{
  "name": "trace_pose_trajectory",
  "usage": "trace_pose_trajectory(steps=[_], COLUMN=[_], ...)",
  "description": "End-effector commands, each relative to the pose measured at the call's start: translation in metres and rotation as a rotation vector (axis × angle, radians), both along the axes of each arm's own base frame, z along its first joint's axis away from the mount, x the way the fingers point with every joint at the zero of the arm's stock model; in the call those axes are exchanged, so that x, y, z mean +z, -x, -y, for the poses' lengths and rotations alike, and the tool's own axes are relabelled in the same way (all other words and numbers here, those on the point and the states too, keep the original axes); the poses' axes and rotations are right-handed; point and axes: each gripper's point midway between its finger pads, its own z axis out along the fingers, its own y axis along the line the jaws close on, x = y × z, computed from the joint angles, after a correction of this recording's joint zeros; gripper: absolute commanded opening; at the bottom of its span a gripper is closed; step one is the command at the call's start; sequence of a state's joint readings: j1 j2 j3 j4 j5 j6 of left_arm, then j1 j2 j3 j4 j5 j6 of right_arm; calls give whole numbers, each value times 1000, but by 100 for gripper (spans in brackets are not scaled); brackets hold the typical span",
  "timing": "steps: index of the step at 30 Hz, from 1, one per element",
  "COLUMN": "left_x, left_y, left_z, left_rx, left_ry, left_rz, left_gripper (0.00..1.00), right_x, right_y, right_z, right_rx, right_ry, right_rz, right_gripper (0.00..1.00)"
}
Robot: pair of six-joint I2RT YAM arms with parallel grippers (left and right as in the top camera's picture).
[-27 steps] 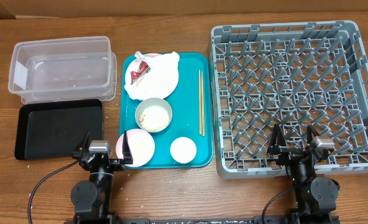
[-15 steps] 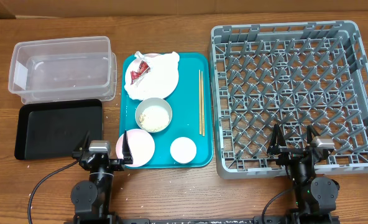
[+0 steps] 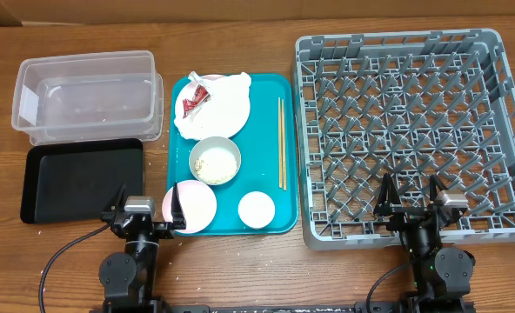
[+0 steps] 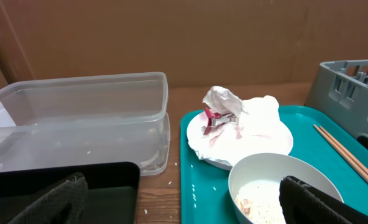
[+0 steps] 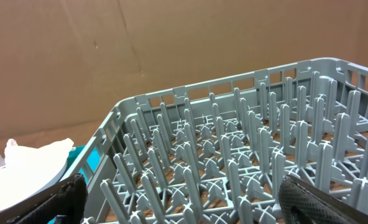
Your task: Sort waste into correct bins and load items into the dishwasher
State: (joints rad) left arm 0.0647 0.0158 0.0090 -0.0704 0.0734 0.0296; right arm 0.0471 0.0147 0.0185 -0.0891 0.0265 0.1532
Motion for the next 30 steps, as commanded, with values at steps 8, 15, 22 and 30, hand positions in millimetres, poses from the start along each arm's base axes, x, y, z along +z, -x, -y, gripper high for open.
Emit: trace_pose_trajectory(steps=[8, 15, 22, 30], left_x=[0, 2, 12, 39], left_y=[0, 0, 0, 3], left_z=[1, 4, 11, 17], left_rx=[-2, -21, -61, -94], left_ry=[-16, -15, 14, 30], left_rz=[5, 15, 52, 129], left_gripper=[100, 100, 100, 100], right_x=[0, 18, 42, 72], right_y=[0, 0, 3, 10], right_z=[3, 0, -2, -7], right_rx=[-18, 0, 13, 51], right_ry=[-4, -7, -21, -78], right_rz=[11, 84, 181, 239], right_gripper=[100, 100, 100, 100])
